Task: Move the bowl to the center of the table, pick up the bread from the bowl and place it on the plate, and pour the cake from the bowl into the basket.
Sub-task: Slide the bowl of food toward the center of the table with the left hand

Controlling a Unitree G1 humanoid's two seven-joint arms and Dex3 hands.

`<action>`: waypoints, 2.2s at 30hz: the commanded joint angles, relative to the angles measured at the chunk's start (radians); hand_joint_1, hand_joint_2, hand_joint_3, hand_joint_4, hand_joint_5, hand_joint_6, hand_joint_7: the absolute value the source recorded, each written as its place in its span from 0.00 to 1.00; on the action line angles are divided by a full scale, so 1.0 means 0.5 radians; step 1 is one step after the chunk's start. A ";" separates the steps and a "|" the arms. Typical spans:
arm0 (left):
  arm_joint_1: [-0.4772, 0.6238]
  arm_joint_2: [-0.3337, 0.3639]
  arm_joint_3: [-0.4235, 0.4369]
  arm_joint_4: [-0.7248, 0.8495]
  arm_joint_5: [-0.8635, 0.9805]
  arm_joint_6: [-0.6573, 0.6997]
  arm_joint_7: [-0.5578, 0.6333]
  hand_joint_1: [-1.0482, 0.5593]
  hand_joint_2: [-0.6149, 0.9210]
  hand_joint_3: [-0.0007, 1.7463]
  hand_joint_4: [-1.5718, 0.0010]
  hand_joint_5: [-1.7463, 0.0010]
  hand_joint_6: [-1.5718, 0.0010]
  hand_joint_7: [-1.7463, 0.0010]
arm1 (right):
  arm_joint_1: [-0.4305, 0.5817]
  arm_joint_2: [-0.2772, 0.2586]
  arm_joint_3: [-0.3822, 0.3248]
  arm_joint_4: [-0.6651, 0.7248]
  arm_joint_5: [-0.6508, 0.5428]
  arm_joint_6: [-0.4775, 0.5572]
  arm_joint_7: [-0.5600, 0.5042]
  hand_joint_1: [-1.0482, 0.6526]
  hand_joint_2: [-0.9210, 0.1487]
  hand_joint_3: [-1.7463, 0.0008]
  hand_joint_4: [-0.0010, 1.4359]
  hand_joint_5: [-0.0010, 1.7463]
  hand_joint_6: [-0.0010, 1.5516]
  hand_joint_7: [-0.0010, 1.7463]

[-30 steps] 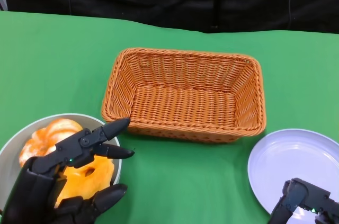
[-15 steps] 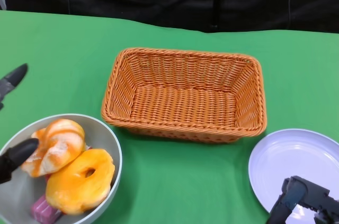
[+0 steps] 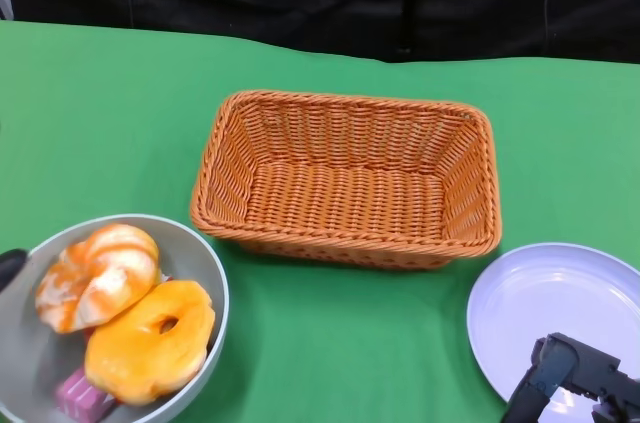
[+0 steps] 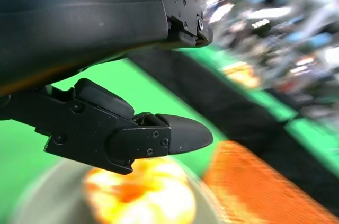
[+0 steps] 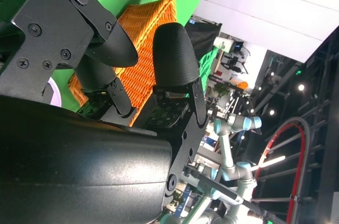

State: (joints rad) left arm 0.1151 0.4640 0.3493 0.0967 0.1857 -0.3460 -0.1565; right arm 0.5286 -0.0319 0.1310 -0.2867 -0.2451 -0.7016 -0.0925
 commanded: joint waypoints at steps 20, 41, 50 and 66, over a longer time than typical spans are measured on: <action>-0.157 0.248 -0.282 -0.020 -0.121 1.414 -0.550 0.27 1.00 0.36 0.98 0.92 0.96 1.00 | 0.032 0.001 -0.001 -0.054 -0.018 0.003 0.003 0.63 0.65 0.07 0.62 0.99 0.55 0.83; -0.536 0.184 -0.257 -0.039 -0.832 2.488 -0.871 0.27 1.00 0.45 1.00 1.00 1.00 1.00 | 0.037 0.010 0.008 -0.097 -0.022 0.029 0.014 0.63 0.68 0.04 0.63 0.98 0.55 0.83; -0.713 0.014 -0.095 0.127 -1.072 2.788 -0.721 0.26 1.00 0.43 1.00 1.00 1.00 1.00 | 0.046 0.008 0.009 -0.118 -0.020 0.044 0.015 0.63 0.69 0.03 0.63 0.98 0.55 0.83; -0.877 -0.297 0.247 0.033 -1.367 3.313 -0.335 0.25 1.00 0.47 1.00 1.00 1.00 1.00 | 0.051 0.005 0.039 -0.151 -0.020 0.061 0.021 0.64 0.70 0.02 0.62 0.99 0.55 0.83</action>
State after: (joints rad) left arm -0.2987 0.3217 0.4626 0.1341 -0.4827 1.2963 -0.3433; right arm 0.5494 -0.0303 0.1325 -0.3407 -0.2355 -0.6622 -0.0881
